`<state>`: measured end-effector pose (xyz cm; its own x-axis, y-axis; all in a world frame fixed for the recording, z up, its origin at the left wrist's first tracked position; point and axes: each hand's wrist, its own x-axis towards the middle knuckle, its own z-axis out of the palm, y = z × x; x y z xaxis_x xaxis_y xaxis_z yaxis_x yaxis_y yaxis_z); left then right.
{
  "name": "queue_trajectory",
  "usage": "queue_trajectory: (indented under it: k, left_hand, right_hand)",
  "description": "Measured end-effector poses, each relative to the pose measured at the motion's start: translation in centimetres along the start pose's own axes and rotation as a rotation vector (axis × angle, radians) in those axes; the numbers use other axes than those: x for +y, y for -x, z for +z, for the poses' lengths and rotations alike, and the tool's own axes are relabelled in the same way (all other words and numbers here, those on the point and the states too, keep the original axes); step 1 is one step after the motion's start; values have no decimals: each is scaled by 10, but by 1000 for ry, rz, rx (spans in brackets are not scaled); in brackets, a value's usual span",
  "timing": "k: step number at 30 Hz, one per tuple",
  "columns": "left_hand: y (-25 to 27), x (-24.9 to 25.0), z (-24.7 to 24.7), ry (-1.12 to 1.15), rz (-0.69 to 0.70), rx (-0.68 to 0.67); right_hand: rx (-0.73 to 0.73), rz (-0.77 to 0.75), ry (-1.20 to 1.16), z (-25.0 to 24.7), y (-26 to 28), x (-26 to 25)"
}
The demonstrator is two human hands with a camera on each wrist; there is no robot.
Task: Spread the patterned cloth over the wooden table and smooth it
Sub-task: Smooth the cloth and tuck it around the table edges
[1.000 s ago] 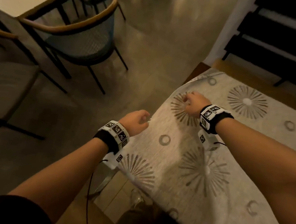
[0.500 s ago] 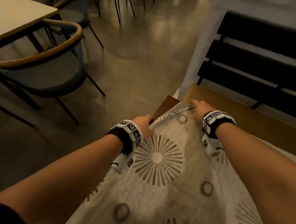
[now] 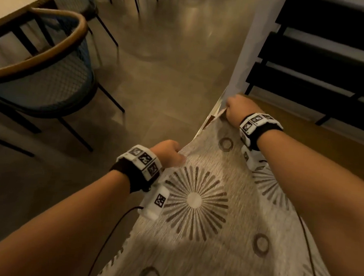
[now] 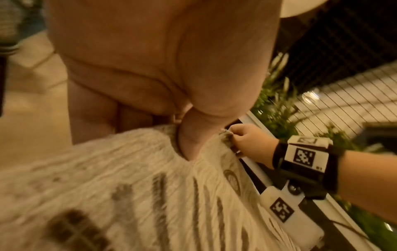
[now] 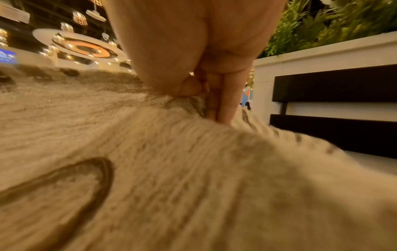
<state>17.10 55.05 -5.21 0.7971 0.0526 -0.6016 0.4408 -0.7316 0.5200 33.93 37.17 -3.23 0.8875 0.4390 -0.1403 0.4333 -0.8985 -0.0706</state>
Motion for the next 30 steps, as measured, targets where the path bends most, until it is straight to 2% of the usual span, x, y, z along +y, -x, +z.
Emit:
queue_trajectory:
  k: [3,6,8,11,13,15,17,19,22,25,28,30]
  left_hand:
    - [0,-15,1,111,-106,-66]
    - [-1,-33,11,191,-189,-116]
    - [1,-42,14,245,-221,-135]
    - [3,-43,17,262,-262,-143]
    - [7,-35,15,11,-198,-116]
    - [10,-29,13,-280,-47,23]
    - [14,-23,13,-226,176,138]
    - [16,-19,16,-176,280,54]
    - [10,-28,28,-326,203,-156]
    - [13,-41,34,-332,96,-257]
    - [21,-39,36,-325,51,-284]
    - [27,-33,32,-346,69,-206]
  right_hand:
    - [62,-41,-198,13,-15,-25]
    - [-79,-30,-271,28,-20,-43]
    - [-124,-33,-198,33,-20,-45]
    - [-100,21,-21,29,-15,-36]
    - [-201,48,46,29,-10,-28]
    - [-266,41,37,31,-6,-24]
    - [-278,37,-4,33,-5,-25]
    - [-301,47,-51,35,-9,-28]
    - [-353,63,-57,37,-16,-34]
    - [-394,27,-57,35,-19,-40]
    - [-349,-24,30,35,-10,-44]
    - [-255,-46,92,36,2,-46]
